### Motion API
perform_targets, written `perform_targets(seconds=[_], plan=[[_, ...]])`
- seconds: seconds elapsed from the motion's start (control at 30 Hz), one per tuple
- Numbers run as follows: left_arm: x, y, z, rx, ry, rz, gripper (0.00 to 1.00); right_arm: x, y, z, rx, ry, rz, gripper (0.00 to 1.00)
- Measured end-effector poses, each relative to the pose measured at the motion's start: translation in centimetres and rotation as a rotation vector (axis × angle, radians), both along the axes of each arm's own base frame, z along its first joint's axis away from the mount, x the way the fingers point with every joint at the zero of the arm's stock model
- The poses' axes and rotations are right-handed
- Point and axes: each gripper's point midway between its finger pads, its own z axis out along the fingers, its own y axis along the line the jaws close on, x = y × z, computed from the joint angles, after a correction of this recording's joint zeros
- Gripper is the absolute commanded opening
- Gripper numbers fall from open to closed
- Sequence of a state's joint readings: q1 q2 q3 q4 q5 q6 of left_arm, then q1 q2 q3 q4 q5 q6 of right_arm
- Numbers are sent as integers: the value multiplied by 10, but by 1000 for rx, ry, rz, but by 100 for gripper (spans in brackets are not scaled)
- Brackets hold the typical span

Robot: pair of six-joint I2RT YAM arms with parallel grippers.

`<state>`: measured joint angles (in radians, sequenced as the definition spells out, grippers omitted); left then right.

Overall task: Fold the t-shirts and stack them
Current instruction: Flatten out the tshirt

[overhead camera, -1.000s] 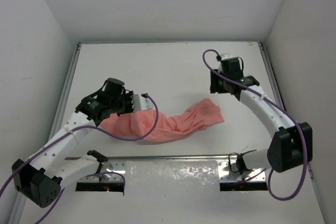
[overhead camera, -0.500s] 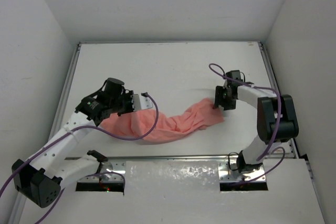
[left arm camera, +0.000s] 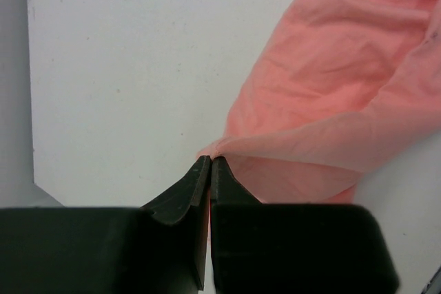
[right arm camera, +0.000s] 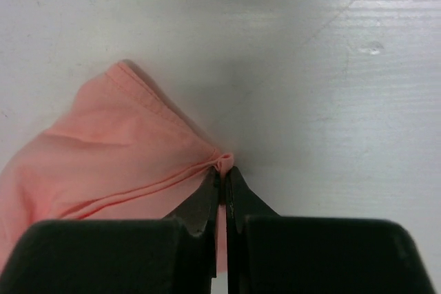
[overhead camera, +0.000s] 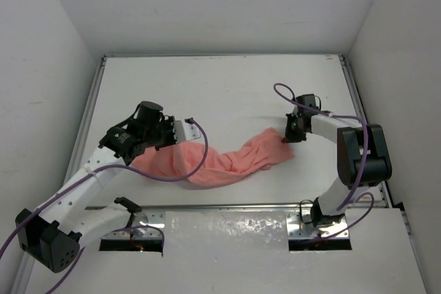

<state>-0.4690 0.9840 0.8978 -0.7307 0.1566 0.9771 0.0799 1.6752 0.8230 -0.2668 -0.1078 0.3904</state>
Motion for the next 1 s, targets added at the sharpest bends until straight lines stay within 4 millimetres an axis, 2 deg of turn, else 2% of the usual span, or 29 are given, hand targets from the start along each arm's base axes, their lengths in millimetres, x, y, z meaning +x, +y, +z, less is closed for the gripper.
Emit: perform_targets(seconds=[0.07, 0.13, 0.23, 0.37, 0.47, 0.5, 0.53, 0.63, 0.73, 0.8, 0.9, 1.0], plan=[[5, 2, 3, -5, -15, 38, 0, -2, -4, 4, -26, -3, 5, 0], [13, 5, 11, -7, -36, 85, 0, -2, -11, 19, -66, -22, 10, 0], [36, 5, 49, -49, -130, 168, 0, 13, -25, 68, -143, -135, 18, 0], [67, 6, 140, -174, -353, 274, 0, 47, -41, 192, -240, -457, -3, 0], [76, 10, 220, -286, -521, 329, 0, 52, -51, 310, -290, -740, -35, 0], [75, 11, 241, -320, -564, 337, 0, 47, -53, 348, -304, -826, -40, 0], [72, 13, 274, -376, -628, 345, 0, 41, -56, 386, -321, -907, -49, 0], [56, 18, 336, -483, -744, 334, 0, 17, -63, 481, -363, -1108, -64, 0], [30, 26, 391, -577, -851, 305, 0, -17, -69, 559, -401, -1287, -86, 0], [11, 32, 416, -621, -904, 283, 0, -45, -74, 598, -421, -1388, -109, 0], [-20, 41, 446, -682, -975, 244, 0, -88, -79, 638, -441, -1506, -138, 0], [-42, 46, 456, -715, -1001, 207, 0, -132, -84, 666, -454, -1612, -165, 0]])
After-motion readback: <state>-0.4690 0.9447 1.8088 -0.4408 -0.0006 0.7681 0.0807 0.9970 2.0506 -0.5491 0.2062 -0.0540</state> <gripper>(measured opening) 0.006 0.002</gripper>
